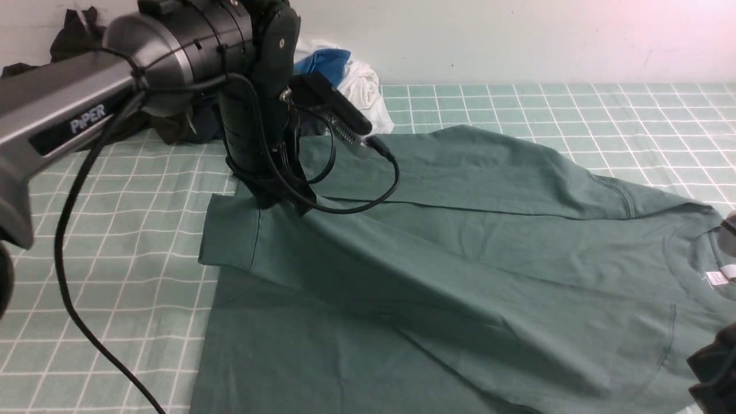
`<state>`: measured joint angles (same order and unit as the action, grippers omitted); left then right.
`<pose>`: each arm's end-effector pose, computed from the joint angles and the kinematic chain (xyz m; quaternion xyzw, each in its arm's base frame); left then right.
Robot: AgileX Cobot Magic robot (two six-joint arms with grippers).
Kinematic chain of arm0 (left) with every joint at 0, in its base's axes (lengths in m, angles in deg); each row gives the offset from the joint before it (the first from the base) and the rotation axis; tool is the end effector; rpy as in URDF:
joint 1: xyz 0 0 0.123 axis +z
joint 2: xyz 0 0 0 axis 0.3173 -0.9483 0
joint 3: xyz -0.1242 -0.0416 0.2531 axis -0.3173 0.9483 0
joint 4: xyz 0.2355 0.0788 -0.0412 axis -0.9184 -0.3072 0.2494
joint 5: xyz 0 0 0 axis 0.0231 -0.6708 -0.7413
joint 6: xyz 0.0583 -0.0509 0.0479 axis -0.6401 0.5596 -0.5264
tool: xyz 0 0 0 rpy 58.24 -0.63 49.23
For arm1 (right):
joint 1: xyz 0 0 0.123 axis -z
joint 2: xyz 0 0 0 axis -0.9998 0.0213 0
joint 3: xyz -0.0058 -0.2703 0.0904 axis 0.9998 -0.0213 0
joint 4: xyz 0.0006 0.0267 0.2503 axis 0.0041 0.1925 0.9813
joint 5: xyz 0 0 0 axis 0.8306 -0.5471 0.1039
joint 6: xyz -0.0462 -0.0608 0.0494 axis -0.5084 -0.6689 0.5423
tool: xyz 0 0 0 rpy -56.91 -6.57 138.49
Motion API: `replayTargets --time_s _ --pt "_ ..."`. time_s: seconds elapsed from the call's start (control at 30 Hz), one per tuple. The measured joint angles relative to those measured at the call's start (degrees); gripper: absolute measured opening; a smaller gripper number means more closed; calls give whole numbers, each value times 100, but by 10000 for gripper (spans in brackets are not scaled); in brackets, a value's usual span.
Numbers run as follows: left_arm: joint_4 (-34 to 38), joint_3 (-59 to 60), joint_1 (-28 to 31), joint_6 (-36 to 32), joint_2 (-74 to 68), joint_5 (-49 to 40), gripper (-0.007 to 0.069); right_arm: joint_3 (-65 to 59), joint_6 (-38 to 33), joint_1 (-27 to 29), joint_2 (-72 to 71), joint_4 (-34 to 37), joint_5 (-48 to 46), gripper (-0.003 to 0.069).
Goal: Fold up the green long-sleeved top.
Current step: Use the left arm to drag and place the cuff at the centered position on the left edge of the fabric, then use the left arm to clamp the cuff farthest from it
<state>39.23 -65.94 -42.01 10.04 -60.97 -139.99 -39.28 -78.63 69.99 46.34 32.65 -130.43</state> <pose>0.4013 -0.1577 0.2539 0.3911 0.9079 0.0858 0.1240 0.1516 0.0516 0.2876 -0.1911 0.9673 0.0221 0.1651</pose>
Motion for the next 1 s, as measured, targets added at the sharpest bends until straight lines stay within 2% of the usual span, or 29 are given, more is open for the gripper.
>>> replayTargets --time_s 0.13,0.2,0.23,0.27,0.3,0.4,0.5,0.6,0.77,1.0 --pt "0 0 74 37 -284 373 65 0 5 0 0 0 41 -14" --pt "-37 0 112 172 -412 654 128 0 5 0 0 0 72 -14" --pt "-43 0 112 187 -418 673 134 0 5 0 0 0 72 -14" --pt "-72 -38 128 389 -450 840 202 0 5 0 0 0 112 -14" --pt "-72 -45 128 389 -450 840 211 0 5 0 0 0 113 -14" --pt "-130 -299 214 1078 -463 946 356 0 12 0 0 -75 185 -14" --pt "29 -718 456 1635 -571 946 449 0 23 0 0 -190 321 -14" --pt "291 -1059 795 1836 -825 967 481 0 75 0 0 -227 420 -14" --pt "821 -1632 1370 2004 -1563 1282 483 0 106 0 0 -249 622 -14" --pt "1072 -2043 1671 2305 -2309 1740 482 0 106 0 0 -262 750 -14"
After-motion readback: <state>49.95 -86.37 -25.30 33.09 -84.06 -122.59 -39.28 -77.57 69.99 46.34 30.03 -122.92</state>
